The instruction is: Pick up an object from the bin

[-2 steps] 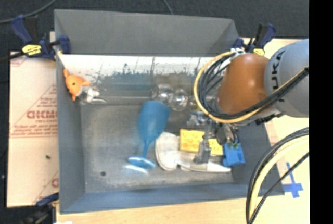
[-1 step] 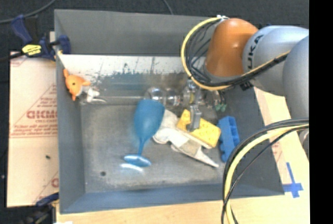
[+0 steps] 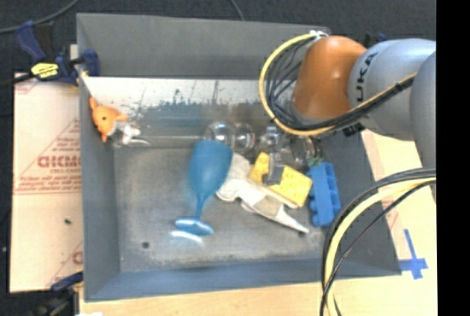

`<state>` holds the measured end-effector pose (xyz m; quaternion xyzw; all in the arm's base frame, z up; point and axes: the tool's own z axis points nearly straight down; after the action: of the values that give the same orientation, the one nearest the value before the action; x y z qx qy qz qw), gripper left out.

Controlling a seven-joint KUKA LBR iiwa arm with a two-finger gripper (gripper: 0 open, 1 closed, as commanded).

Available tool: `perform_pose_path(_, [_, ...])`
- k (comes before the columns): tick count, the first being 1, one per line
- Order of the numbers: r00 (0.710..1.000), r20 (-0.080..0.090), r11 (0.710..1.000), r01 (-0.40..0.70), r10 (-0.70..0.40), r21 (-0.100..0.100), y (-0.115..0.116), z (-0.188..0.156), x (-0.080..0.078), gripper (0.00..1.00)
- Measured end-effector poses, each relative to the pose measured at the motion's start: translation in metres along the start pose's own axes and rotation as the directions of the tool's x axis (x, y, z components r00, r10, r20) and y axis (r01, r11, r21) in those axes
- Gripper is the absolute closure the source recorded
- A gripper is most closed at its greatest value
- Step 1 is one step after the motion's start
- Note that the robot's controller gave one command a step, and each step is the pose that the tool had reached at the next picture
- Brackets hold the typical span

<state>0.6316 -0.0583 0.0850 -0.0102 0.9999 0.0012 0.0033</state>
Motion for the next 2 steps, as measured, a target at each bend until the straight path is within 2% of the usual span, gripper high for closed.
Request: perform_pose_path(2, [1.0,-0.001,1.0,0.0,0.0,0.0,0.0001,-0.0019,0.0008,1.0])
